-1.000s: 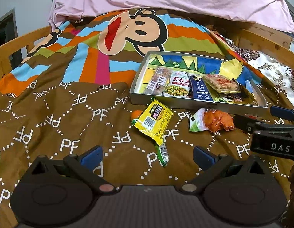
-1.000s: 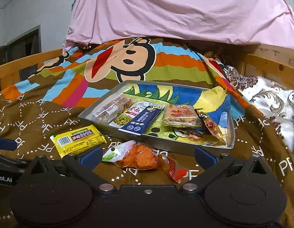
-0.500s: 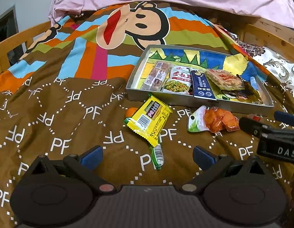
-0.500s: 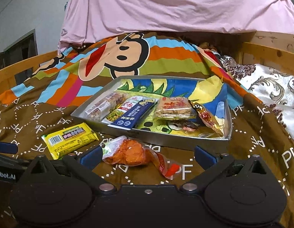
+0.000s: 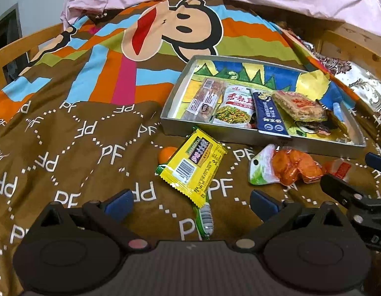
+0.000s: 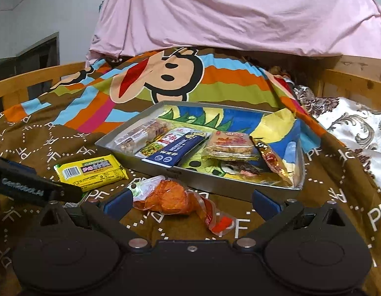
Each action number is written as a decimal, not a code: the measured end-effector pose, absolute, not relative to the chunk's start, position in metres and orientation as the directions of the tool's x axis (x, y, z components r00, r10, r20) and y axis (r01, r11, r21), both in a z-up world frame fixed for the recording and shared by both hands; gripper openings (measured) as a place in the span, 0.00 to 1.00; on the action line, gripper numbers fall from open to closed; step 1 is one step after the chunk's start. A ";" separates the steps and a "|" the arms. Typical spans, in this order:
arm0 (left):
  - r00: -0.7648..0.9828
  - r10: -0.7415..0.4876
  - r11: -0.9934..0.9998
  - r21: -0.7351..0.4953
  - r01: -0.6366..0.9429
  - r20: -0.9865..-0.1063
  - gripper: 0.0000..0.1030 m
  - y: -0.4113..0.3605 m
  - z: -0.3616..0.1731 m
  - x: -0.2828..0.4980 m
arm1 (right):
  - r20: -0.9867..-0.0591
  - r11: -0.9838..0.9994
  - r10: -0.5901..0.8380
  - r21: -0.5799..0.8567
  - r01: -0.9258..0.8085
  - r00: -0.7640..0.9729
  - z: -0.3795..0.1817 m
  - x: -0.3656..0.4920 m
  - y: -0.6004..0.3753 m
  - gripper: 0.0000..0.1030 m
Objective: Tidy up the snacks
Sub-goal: 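Move right tool to the orange jerky pack while left tool approaches the yellow wafer, then close right tool on the jerky pack while left tool grasps the yellow wafer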
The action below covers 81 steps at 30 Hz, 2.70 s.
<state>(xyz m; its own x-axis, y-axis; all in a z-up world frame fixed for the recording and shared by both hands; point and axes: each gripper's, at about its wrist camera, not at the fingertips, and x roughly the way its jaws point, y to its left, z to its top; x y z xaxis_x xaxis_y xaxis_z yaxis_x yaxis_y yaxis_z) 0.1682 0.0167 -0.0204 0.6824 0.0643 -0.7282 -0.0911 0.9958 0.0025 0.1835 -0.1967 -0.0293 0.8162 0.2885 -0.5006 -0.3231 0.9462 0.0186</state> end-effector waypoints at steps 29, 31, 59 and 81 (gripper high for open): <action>0.637 -0.063 0.992 0.019 0.121 -0.769 0.99 0.023 -0.057 0.190 | -0.648 0.818 0.446 0.015 -0.575 0.618 -0.066 0.249 -0.173 0.99; 0.643 -0.071 0.992 0.011 0.122 -0.763 0.99 0.024 -0.056 0.190 | -0.659 0.801 0.449 -0.003 -0.599 0.603 -0.070 0.255 -0.166 0.97; 0.658 -0.131 0.991 -0.115 0.068 -0.741 0.68 0.026 -0.052 0.191 | -0.585 0.751 0.392 -0.242 -0.614 0.710 -0.068 0.207 -0.155 0.60; 0.654 -0.046 0.998 -0.067 -0.008 -0.755 0.22 0.021 -0.046 0.174 | -0.537 0.746 0.418 -0.258 -0.614 0.733 -0.065 0.182 -0.176 0.57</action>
<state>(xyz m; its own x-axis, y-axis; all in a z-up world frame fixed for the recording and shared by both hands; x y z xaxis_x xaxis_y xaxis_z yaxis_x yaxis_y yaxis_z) 0.1742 0.0206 -0.0463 0.6538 -0.0456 -0.7553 -0.0078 0.9977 -0.0670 0.1818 -0.1765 -0.0649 0.7326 0.4178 -0.5373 -0.6144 0.7456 -0.2579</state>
